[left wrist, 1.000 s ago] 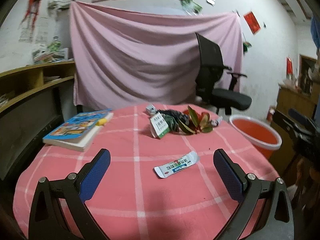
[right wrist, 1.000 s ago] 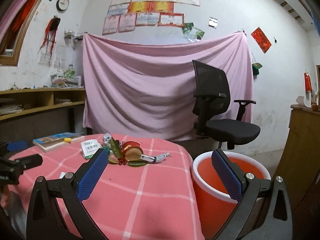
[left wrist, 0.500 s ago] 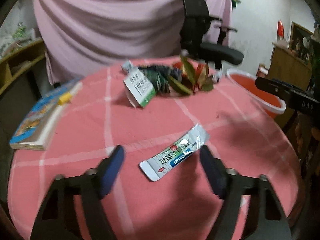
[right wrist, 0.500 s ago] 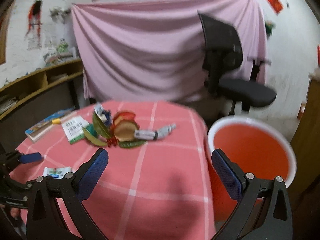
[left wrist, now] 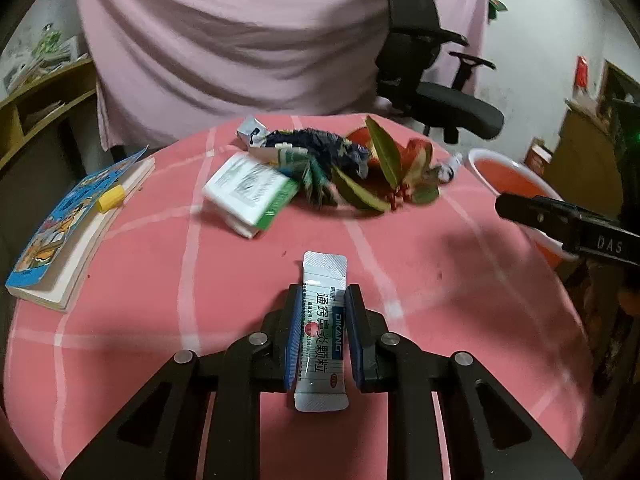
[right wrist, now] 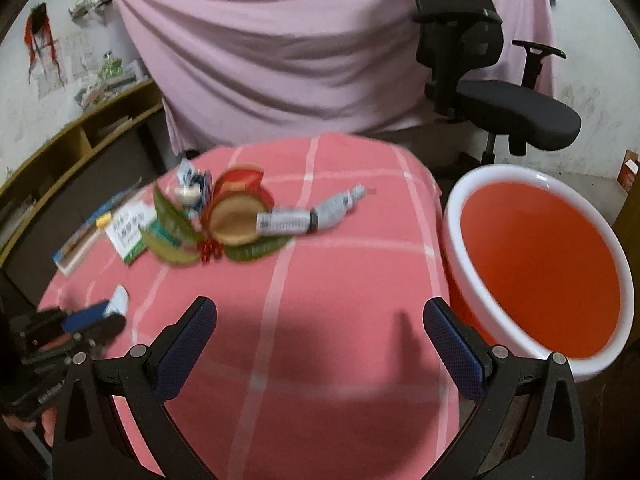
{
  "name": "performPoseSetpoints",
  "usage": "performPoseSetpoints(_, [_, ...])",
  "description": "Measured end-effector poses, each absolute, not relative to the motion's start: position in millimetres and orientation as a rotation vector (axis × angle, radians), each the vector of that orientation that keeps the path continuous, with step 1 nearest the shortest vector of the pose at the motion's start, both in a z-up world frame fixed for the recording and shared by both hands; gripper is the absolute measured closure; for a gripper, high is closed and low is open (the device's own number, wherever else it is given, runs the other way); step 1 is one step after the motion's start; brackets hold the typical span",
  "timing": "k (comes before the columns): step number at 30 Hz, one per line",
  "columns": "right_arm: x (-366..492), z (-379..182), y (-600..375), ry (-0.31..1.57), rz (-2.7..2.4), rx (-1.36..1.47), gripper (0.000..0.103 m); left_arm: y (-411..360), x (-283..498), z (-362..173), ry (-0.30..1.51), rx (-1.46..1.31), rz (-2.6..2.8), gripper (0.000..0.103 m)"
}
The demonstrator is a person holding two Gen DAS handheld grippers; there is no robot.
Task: Collect trash
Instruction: 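Grasp the grey knit glove with the right gripper while the left gripper holds the sachet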
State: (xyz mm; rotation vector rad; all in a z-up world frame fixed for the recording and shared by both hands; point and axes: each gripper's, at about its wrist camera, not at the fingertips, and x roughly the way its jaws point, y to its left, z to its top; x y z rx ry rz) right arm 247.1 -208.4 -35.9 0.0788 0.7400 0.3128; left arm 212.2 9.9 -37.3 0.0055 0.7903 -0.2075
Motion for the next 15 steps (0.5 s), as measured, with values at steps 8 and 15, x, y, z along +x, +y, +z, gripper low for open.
performPoseSetpoints(8, [294, -37, -191, 0.749, 0.311, 0.047, 0.000, 23, 225, -32, 0.798, -0.194, -0.169, 0.086])
performPoseSetpoints(15, [319, -51, -176, 0.823, 0.369, 0.007, 0.017, 40, 250, -30, 0.848, -0.374, -0.218, 0.086])
